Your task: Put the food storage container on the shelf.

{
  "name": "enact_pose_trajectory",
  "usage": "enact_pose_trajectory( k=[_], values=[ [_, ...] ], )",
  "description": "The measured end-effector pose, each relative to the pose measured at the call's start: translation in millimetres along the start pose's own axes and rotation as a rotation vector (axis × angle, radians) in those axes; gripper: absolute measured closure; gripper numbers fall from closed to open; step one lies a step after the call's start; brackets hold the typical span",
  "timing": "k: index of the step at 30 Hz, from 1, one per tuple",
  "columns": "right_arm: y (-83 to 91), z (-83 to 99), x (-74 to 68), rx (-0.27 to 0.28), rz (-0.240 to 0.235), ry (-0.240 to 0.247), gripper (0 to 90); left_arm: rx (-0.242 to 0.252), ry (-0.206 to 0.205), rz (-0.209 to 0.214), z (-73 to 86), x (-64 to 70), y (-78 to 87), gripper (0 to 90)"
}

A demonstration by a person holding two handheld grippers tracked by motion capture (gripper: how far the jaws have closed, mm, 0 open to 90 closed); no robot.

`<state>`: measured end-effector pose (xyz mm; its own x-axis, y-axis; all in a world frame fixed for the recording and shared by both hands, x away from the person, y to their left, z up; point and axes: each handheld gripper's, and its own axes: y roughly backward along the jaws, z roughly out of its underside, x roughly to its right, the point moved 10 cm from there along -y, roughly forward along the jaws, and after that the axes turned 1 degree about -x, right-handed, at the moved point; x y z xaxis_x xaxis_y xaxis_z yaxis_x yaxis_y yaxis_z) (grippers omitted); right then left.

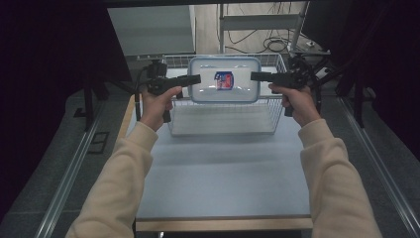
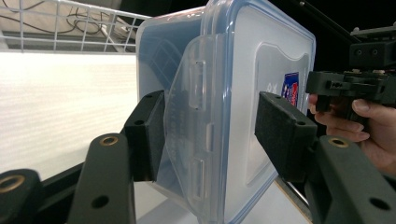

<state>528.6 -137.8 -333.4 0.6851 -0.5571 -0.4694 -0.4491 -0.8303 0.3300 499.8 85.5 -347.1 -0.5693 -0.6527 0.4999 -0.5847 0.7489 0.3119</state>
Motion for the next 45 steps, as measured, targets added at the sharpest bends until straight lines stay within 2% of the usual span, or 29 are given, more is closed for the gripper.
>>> enact_pose_trajectory(
  k=[4,11,15,18,20,25,27,29,30,31,33,34,37,40,42,43,44,45],
  values=[
    [-4.6,-6.5,4.6,-0.005,0.006,-0.007,53.0,-0.003,0.027,0.002,-5.0,-6.7,-4.7,44.6],
    [-18.5,-19.5,17.3,-0.012,0.029,-0.051,52.9,-0.018,0.076,-0.007,-13.3,-22.2,-15.4,43.5],
    [-21.6,-23.1,20.5,-0.016,0.041,-0.070,52.5,-0.022,0.110,-0.003,-16.9,-25.1,-18.6,43.6],
    [-23.1,-24.5,22.7,-0.022,0.051,-0.084,52.2,-0.040,0.128,0.000,-18.2,-27.8,-19.8,43.7],
    [-24.4,-25.5,24.1,-0.026,0.066,-0.083,51.9,-0.031,0.156,0.002,-19.9,-29.8,-21.6,43.6],
    [-26.0,-24.8,26.6,-0.019,0.076,-0.109,51.5,-0.036,0.170,0.007,-21.6,-33.7,-24.6,42.9],
    [-27.4,-23.6,30.1,-0.005,0.083,-0.126,50.4,-0.054,0.175,0.006,-20.8,-36.3,-28.5,41.7],
    [-29.0,-22.5,33.7,-0.005,0.104,-0.128,49.4,-0.061,0.195,0.006,-19.9,-38.9,-32.6,39.7],
    [-29.8,-21.5,35.5,-0.011,0.119,-0.123,52.4,-0.060,0.205,0.003,-19.5,-41.5,-34.5,37.9],
    [-31.0,-20.7,36.2,-0.014,0.128,-0.119,51.7,-0.052,0.207,-0.006,-20.0,-44.7,-35.8,36.9],
    [-33.4,-19.2,38.8,-0.017,0.162,-0.116,52.7,-0.033,0.197,-0.052,-21.8,-53.1,-36.2,39.2],
    [-34.4,-18.3,39.5,-0.021,0.182,-0.104,52.2,-0.024,0.196,-0.055,-23.5,-54.6,-36.4,41.4],
    [-36.0,-18.5,38.9,-0.001,0.200,-0.106,50.7,-0.016,0.198,-0.051,-24.3,-55.1,-38.0,42.7],
    [-36.2,-17.9,38.3,0.012,0.215,-0.095,46.8,-0.032,0.191,-0.038,-22.1,-52.7,-40.7,36.5],
    [-34.6,-18.2,38.3,0.027,0.248,-0.056,44.6,-0.008,0.172,-0.056,-24.1,-51.4,-39.5,34.5],
    [-34.6,-18.2,38.3,0.027,0.248,-0.056,44.6,-0.008,0.172,-0.056,-24.1,-51.4,-39.5,32.8],
    [-31.5,-19.2,35.9,0.048,0.259,-0.025,40.0,0.016,0.162,-0.062,-27.2,-48.4,-35.4,30.9],
    [-29.1,-20.1,34.3,0.061,0.264,-0.014,38.3,0.026,0.146,-0.067,-28.8,-46.4,-32.2,30.3]
  ],
)
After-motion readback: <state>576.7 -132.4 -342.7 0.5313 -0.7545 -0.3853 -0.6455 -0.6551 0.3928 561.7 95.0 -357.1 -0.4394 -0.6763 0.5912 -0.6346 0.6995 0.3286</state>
